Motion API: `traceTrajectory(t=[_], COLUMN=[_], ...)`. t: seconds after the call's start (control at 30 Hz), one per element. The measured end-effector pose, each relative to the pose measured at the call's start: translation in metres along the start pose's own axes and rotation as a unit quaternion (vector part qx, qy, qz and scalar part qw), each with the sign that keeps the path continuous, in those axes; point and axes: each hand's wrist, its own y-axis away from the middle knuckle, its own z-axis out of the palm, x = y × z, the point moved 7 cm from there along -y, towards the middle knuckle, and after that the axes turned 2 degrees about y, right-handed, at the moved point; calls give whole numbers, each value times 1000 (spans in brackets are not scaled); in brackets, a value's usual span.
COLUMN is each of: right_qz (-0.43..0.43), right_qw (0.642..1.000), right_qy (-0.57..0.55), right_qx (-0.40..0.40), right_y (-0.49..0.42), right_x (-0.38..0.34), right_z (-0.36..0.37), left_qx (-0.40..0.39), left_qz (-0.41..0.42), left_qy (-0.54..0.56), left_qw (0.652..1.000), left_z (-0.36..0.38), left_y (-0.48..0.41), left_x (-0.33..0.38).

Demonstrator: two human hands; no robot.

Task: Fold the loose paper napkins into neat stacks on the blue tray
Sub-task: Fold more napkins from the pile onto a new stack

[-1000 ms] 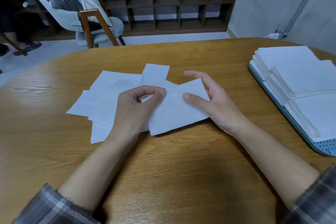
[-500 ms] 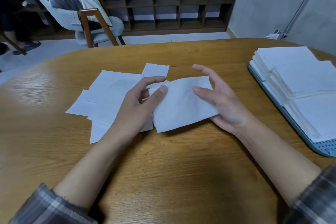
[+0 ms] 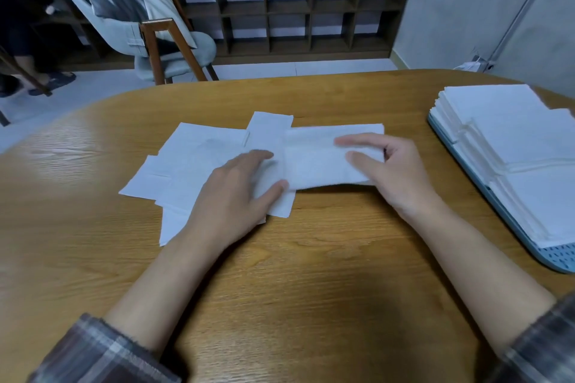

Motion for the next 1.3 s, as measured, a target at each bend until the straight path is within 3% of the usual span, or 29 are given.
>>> traceTrajectory(t=[0.13, 0.3, 0.53, 0.8, 0.93, 1.07, 1.2, 1.3], right_qz=[15, 20, 1, -10, -11, 24, 0, 15], right_qw=[997, 997, 999, 1000, 996, 979, 994, 992], right_qy=[-15, -15, -9, -21, -81, -164, -90, -104], right_qx=[77, 79, 49, 8, -44, -119, -57, -66], right_y=[-3, -4, -1, -1, -1, 7, 10, 10], right_x=[7, 9, 4, 3, 0, 2, 1, 3], right_z=[-18, -16, -10, -5, 5, 22, 27, 28], left_qx=[-46, -123, -100, -74, -33, 12, 33, 36], left_qz=[32, 117, 173, 137, 76, 25, -2, 19], left_qy=[-20, 14, 13, 72, 236, 322, 308, 286], left_qw=[998, 985, 980, 985, 968, 946, 951, 957], left_z=[8, 20, 21, 11, -2, -5, -5, -8], left_y=[2, 9, 15, 15, 13, 5, 4, 2], left_x=[7, 26, 39, 37, 36, 26, 18, 19])
